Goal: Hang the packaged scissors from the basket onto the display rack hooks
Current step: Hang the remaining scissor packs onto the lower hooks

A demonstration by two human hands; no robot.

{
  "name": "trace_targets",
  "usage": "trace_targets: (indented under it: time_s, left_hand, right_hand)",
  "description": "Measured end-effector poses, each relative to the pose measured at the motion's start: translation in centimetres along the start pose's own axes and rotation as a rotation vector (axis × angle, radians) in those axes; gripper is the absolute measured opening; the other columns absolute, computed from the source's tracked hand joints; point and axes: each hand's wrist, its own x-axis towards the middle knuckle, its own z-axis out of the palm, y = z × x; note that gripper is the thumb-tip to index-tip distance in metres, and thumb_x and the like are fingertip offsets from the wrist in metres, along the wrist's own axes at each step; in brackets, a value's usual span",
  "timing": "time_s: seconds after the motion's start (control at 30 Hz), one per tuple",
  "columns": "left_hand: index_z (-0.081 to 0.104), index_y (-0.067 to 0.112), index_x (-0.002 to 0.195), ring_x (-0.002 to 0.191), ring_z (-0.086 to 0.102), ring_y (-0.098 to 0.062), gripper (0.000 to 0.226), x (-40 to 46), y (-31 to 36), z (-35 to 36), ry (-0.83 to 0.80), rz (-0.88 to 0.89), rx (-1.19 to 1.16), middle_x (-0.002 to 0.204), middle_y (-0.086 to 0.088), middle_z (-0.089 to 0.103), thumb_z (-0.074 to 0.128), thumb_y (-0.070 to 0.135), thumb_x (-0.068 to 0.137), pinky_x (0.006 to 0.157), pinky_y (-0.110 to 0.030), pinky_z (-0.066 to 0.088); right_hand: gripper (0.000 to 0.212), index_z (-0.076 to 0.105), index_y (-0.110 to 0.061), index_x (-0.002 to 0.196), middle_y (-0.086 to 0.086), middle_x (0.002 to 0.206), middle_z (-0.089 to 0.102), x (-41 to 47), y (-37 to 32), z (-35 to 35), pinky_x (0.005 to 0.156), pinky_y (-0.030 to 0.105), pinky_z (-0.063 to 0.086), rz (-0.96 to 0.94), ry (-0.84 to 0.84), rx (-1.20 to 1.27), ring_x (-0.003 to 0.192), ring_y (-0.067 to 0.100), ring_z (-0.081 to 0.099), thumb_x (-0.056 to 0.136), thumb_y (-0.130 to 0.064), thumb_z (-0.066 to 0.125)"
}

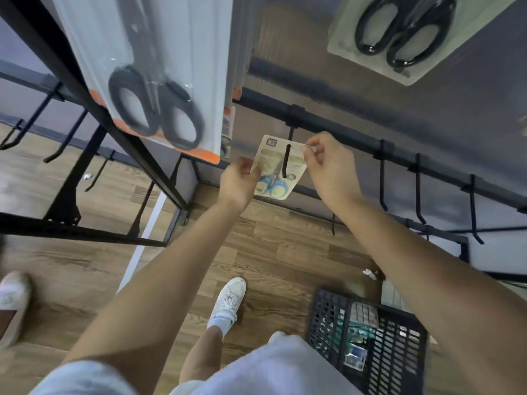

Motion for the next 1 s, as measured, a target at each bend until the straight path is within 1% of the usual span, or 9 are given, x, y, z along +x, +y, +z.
trace_targets:
  time_s: [0.1, 0.27, 0.4, 0.53, 0.63, 0.7, 0.8, 0.9, 1.0]
  left_hand:
    - [0.056, 0.003, 0.112, 0.098, 0.056, -0.016, 0.027, 1.1, 0.7, 0.3, -0.014, -0.008, -0.026, 0.109, -0.009, 0.063, 0.057, 0.022, 0.093, 0.078, -0.020, 0.039]
    - [0.054, 0.003, 0.114, 0.112, 0.055, -0.022, 0.026, 2.1, 1.8, 0.4, -0.059, 0.038, 0.086, 0.120, -0.010, 0.060, 0.050, 0.023, 0.097, 0.084, -0.023, 0.038]
    - [0.054, 0.003, 0.112, 0.110, 0.055, -0.026, 0.025, 2.9, 2.4, 0.1, -0.085, 0.097, 0.242, 0.117, -0.013, 0.061, 0.046, 0.022, 0.099, 0.082, -0.025, 0.037]
    - [0.050, 0.008, 0.122, 0.113, 0.054, -0.029, 0.028, 2.6, 2.9, -0.2, -0.101, 0.142, 0.345, 0.123, -0.013, 0.058, 0.043, 0.023, 0.099, 0.087, -0.032, 0.041]
    - [0.050, 0.008, 0.122, 0.111, 0.055, -0.031, 0.028, 1.6, 3.4, -0.4, -0.089, 0.175, 0.400, 0.122, -0.013, 0.058, 0.041, 0.022, 0.100, 0.083, -0.032, 0.041]
    - [0.051, 0.007, 0.122, 0.110, 0.054, -0.031, 0.027, 0.5, 3.7, -0.7, -0.091, 0.212, 0.415, 0.121, -0.014, 0.058, 0.041, 0.019, 0.100, 0.084, -0.033, 0.042]
    - [0.051, 0.004, 0.123, 0.110, 0.053, -0.033, 0.028, -1.4, 3.8, -1.3, -0.074, 0.320, 0.443, 0.120, -0.017, 0.057, 0.041, 0.015, 0.099, 0.089, -0.036, 0.041]
    - [0.052, 0.003, 0.123, 0.108, 0.053, -0.034, 0.029, -3.7, 3.5, -1.9, -0.073, 0.421, 0.488, 0.119, -0.019, 0.057, 0.043, 0.014, 0.097, 0.085, -0.036, 0.042]
    - [0.051, 0.004, 0.126, 0.114, 0.052, -0.035, 0.032, -6.9, 3.2, -2.1, -0.100, 0.411, 0.474, 0.124, -0.017, 0.056, 0.046, 0.016, 0.097, 0.090, -0.038, 0.044]
  right_hand:
    - [0.015, 0.057, -0.014, 0.104, -0.003, 0.095, 0.059, 1.0, 0.4, 0.3, 0.077, 0.035, 0.051, 0.011, 0.005, -0.019, 0.087, 0.013, 0.058, 0.097, -0.024, 0.048]
    - [0.017, 0.058, -0.014, 0.107, 0.001, 0.102, 0.061, 2.2, 0.6, 0.4, 0.081, 0.036, 0.051, 0.024, 0.011, -0.054, 0.092, 0.015, 0.058, 0.098, -0.023, 0.047]
    - [0.019, 0.058, -0.014, 0.109, 0.001, 0.105, 0.061, 2.6, 0.4, 0.3, 0.081, 0.032, 0.050, 0.039, -0.004, -0.084, 0.095, 0.015, 0.057, 0.098, -0.024, 0.046]
    - [0.027, 0.053, -0.013, 0.123, 0.005, 0.117, 0.057, 1.8, 0.2, 0.0, 0.084, 0.030, 0.045, 0.036, -0.023, -0.114, 0.104, 0.018, 0.055, 0.099, -0.022, 0.045]
    - [0.035, 0.046, -0.011, 0.132, 0.008, 0.127, 0.053, 0.4, 0.1, -0.8, 0.087, 0.031, 0.044, 0.020, -0.011, -0.120, 0.111, 0.021, 0.054, 0.098, -0.019, 0.046]
    - [0.039, 0.044, -0.011, 0.135, 0.009, 0.131, 0.051, -0.8, 0.2, -1.6, 0.091, 0.032, 0.043, 0.021, -0.002, -0.130, 0.116, 0.022, 0.051, 0.098, -0.020, 0.046]
    - [0.042, 0.041, -0.010, 0.139, 0.009, 0.136, 0.048, -3.0, 0.4, -3.3, 0.099, 0.036, 0.040, 0.045, 0.029, -0.177, 0.122, 0.025, 0.048, 0.099, -0.022, 0.044]
    - [0.044, 0.040, -0.010, 0.141, 0.008, 0.141, 0.045, -6.1, 0.8, -5.1, 0.104, 0.036, 0.036, 0.071, 0.085, -0.213, 0.127, 0.024, 0.046, 0.099, -0.023, 0.043]
    - [0.046, 0.037, -0.010, 0.142, 0.008, 0.146, 0.040, -10.0, 1.5, -6.7, 0.110, 0.033, 0.029, 0.127, 0.129, -0.203, 0.134, 0.023, 0.038, 0.099, -0.024, 0.043]
